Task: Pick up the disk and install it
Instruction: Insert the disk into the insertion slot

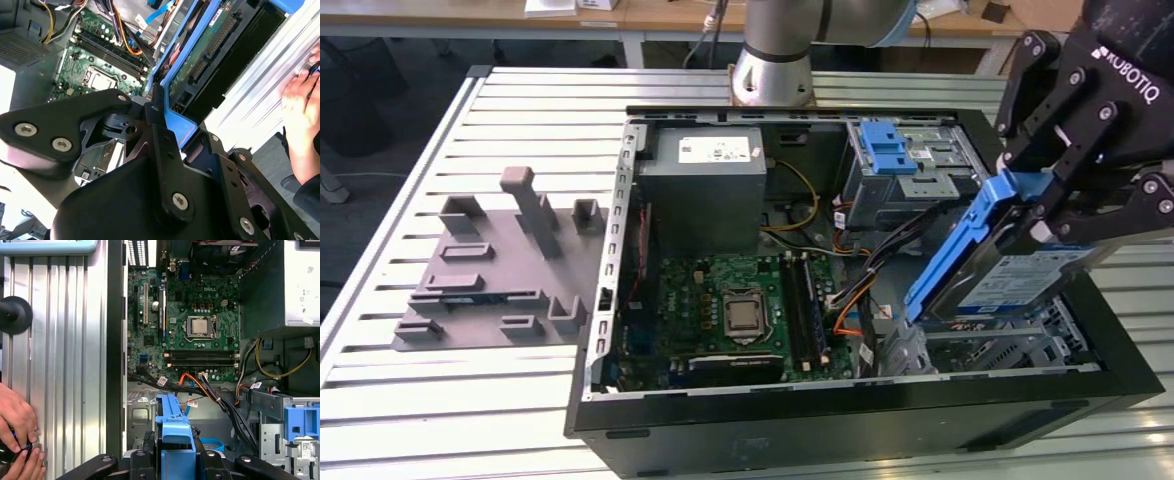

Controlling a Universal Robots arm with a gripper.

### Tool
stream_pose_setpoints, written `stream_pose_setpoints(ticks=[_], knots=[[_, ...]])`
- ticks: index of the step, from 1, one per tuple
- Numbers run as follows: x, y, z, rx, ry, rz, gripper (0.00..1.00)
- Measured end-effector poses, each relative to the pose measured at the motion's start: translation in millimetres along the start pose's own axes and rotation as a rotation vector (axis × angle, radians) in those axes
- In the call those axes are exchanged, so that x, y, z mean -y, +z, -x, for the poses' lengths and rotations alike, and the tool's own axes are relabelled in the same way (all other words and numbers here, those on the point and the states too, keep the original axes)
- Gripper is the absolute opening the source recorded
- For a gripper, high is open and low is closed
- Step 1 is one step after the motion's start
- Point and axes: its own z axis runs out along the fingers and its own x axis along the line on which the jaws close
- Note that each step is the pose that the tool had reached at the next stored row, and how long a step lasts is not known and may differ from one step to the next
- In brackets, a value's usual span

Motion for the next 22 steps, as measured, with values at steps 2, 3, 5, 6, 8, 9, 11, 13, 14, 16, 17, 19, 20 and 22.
stream_pose_setpoints(ticks=[2,3,5,6,8,9,11,13,14,16,17,19,20,22], knots=[[1.9,0.2,0.0,0.0001,0.000,-0.0001,0.36],[2.9,0.2,0.0,0.0000,0.000,0.0000,0.36],[4.9,0.4,0.0,0.0002,0.000,-0.0001,0.36],[5.9,0.5,0.0,0.0000,0.000,0.0000,0.36],[7.8,1.0,0.0,0.0000,0.000,0.0000,0.36],[8.7,1.3,0.0,0.0000,0.000,0.0000,0.36],[10.5,2.0,0.0,0.0000,0.000,0.0001,0.36],[12.2,2.7,0.1,0.0000,0.000,0.0002,0.36],[13.0,3.0,0.1,-0.0001,0.000,0.0002,0.36],[14.4,3.7,0.2,-0.0001,0.000,0.0002,0.36],[14.9,4.0,0.2,0.0000,0.000,0.0002,0.36],[15.6,4.6,0.2,0.0000,0.000,0.0002,0.36],[15.8,5.0,0.2,0.0000,0.000,0.0002,0.36],[15.9,5.7,0.2,0.0000,0.000,0.0002,0.36]])
